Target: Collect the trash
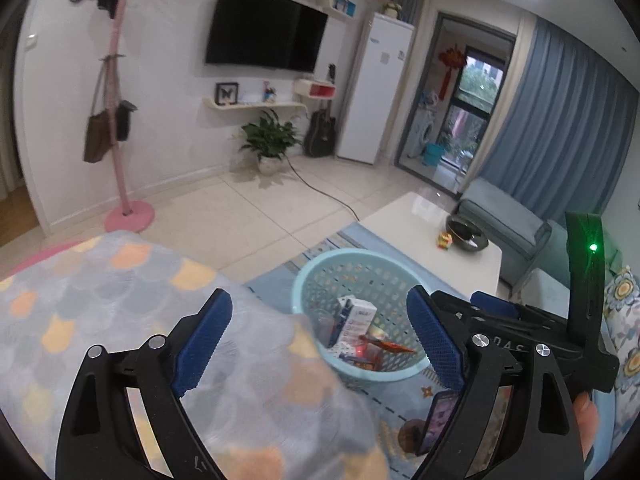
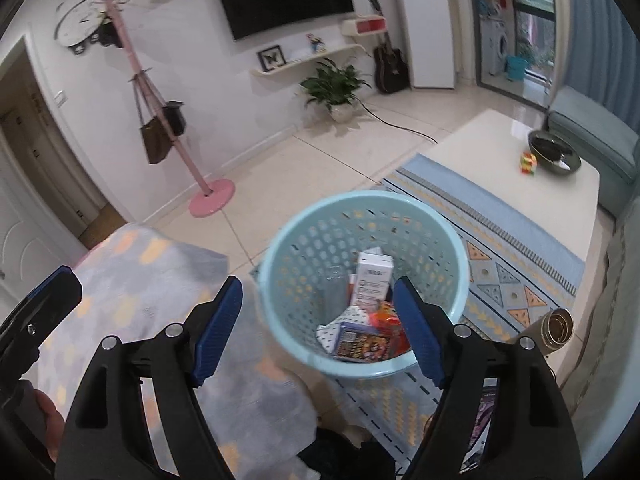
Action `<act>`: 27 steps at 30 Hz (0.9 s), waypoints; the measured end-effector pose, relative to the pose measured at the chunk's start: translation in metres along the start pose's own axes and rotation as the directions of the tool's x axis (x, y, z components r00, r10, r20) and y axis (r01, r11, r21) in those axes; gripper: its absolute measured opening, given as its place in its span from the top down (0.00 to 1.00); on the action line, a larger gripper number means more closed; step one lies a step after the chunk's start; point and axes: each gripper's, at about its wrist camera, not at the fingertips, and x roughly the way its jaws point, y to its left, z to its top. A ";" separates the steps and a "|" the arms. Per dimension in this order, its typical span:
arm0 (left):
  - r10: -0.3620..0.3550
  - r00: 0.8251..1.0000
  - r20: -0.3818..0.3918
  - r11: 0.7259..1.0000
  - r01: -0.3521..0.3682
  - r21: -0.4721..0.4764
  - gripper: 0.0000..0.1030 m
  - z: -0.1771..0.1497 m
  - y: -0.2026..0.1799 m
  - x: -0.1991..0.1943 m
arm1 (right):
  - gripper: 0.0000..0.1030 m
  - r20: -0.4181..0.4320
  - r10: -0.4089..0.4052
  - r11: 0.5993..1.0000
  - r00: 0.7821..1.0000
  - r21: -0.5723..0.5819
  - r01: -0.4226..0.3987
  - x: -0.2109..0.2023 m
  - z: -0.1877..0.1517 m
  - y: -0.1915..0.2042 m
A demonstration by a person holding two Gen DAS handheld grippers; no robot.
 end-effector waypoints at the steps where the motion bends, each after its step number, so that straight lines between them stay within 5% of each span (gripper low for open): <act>1: 0.003 1.000 0.008 1.000 -0.003 -0.005 0.15 -0.001 0.002 -0.006 | 0.28 0.011 0.001 1.000 1.000 -0.013 -0.001 -0.007 -0.002 0.007; 9: 0.133 0.987 0.094 0.991 -0.130 -0.037 0.11 -0.028 0.027 -0.057 | 0.28 0.104 -0.015 0.994 0.995 -0.103 0.025 -0.045 -0.023 0.042; 18: 0.292 0.943 0.159 0.957 -0.286 -0.060 0.09 -0.073 0.046 -0.073 | 0.27 0.274 -0.042 0.976 0.961 -0.193 0.097 -0.080 -0.064 0.076; 27: 0.277 0.931 0.238 0.961 -0.268 -0.071 0.09 -0.096 0.050 -0.079 | 0.27 0.332 -0.040 0.974 0.943 -0.199 0.111 -0.093 -0.083 0.080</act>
